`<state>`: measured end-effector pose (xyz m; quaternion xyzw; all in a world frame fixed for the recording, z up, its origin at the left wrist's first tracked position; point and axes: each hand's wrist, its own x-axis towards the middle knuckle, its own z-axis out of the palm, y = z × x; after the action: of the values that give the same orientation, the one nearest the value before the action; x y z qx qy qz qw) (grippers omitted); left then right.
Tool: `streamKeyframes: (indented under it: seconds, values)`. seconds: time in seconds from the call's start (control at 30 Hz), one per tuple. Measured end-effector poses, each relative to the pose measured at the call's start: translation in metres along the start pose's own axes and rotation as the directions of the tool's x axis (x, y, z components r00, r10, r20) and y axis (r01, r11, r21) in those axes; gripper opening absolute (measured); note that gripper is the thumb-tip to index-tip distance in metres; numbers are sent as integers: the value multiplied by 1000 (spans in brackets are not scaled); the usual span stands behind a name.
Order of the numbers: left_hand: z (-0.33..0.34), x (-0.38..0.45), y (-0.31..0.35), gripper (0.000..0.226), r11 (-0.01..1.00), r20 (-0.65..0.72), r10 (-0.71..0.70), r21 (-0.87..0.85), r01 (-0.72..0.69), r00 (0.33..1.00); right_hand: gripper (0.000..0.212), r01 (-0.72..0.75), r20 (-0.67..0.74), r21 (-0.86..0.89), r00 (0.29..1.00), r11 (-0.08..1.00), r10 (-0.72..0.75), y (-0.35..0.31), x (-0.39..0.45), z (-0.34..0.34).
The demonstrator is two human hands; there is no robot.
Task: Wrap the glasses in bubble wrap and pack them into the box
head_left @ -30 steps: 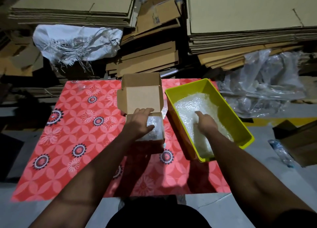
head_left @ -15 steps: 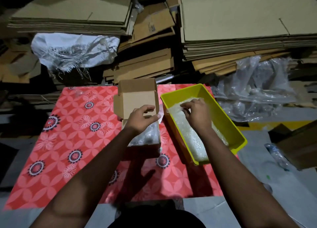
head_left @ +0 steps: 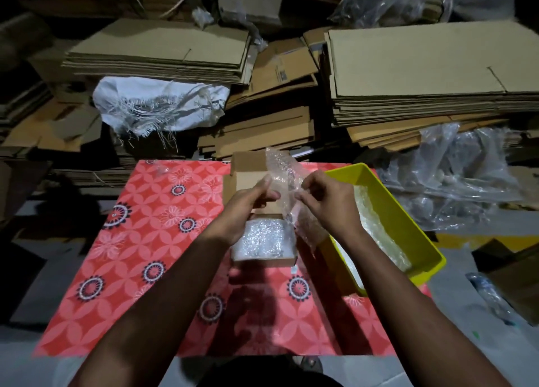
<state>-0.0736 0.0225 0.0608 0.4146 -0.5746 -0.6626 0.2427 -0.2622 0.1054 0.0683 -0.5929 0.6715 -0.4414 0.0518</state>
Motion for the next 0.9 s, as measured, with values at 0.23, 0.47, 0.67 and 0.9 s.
streamKeyframes:
  seconds: [0.23,0.47,0.67,0.9]
  values:
    - [-29,-8,1,62,996,-148,57,-58,-66,987,9,112,98,-10,989,994,-111,-10,3,18]
    - [-43,-12,2,19,983,-65,173,-48,-177,983,18,47,85,102,995,994,-56,-21,-2,27]
    - [-65,-14,8,14,962,-121,166,-198,-188,979,80,-788,513,513,600,341,614,7,-16,54]
    - [-96,-22,7,10,970,-192,125,-182,-160,973,49,-847,820,531,509,-18,264,-22,-16,72]
